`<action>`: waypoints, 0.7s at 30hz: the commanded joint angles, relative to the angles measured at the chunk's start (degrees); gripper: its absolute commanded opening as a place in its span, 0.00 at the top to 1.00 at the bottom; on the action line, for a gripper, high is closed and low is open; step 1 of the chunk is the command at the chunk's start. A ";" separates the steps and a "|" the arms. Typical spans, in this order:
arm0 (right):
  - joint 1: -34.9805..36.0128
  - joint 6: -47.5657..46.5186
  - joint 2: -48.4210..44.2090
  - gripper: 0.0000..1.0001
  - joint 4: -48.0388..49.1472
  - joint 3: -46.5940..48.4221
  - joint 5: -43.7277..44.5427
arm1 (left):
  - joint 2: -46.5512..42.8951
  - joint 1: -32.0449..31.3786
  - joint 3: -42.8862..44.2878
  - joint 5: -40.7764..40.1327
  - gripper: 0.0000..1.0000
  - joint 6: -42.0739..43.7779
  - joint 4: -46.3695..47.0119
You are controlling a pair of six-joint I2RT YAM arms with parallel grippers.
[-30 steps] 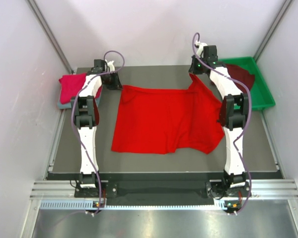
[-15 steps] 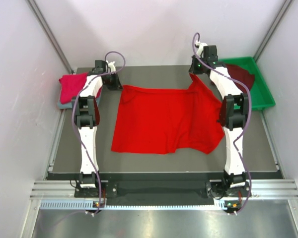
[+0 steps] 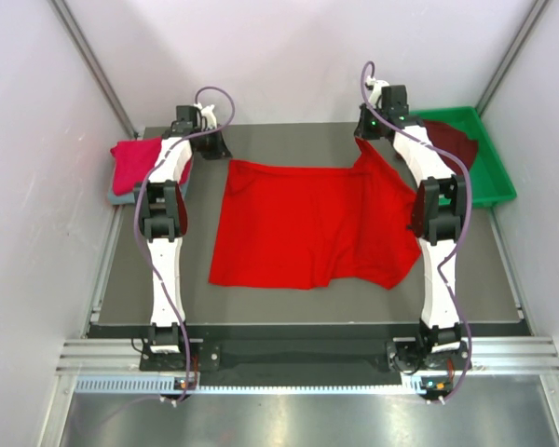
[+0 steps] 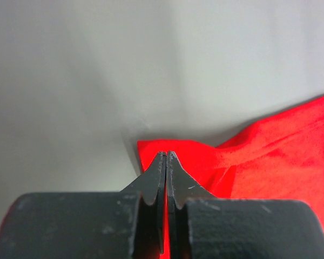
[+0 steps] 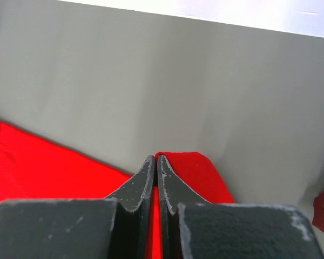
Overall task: Fold and stack the t-shirts
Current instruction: Flatten the tshirt out
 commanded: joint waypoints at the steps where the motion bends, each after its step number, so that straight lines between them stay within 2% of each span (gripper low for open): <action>1: 0.94 -0.34 -3.40 1.00 1.61 0.83 0.02 | -2.73 0.01 2.23 -0.39 1.00 -0.27 2.53; 7: 1.02 -0.42 -3.75 1.00 1.52 0.75 0.11 | -1.50 0.36 2.59 -2.77 1.00 0.61 1.74; 8: 0.85 -0.51 -3.67 1.00 1.52 0.57 0.11 | -1.50 0.28 2.59 -4.34 0.97 0.61 1.22; 9: 0.85 -0.43 -3.75 1.00 1.52 0.66 0.20 | -1.41 0.36 2.32 -4.88 0.85 0.61 1.13; 12: 0.93 -0.60 -3.84 1.00 1.61 0.57 0.20 | -1.32 0.37 2.06 -4.88 0.78 0.61 0.69; 13: 0.85 -0.60 -3.67 1.00 1.61 0.57 0.20 | -1.32 0.28 1.97 -4.79 0.70 0.44 0.60; 16: 0.85 -0.42 -3.49 1.00 1.61 0.75 0.20 | -1.06 0.37 1.27 -4.71 0.63 0.35 0.42; 21: 1.02 -0.86 -3.75 1.00 1.61 0.48 0.37 | -0.62 0.37 0.30 -4.09 0.64 0.35 -0.01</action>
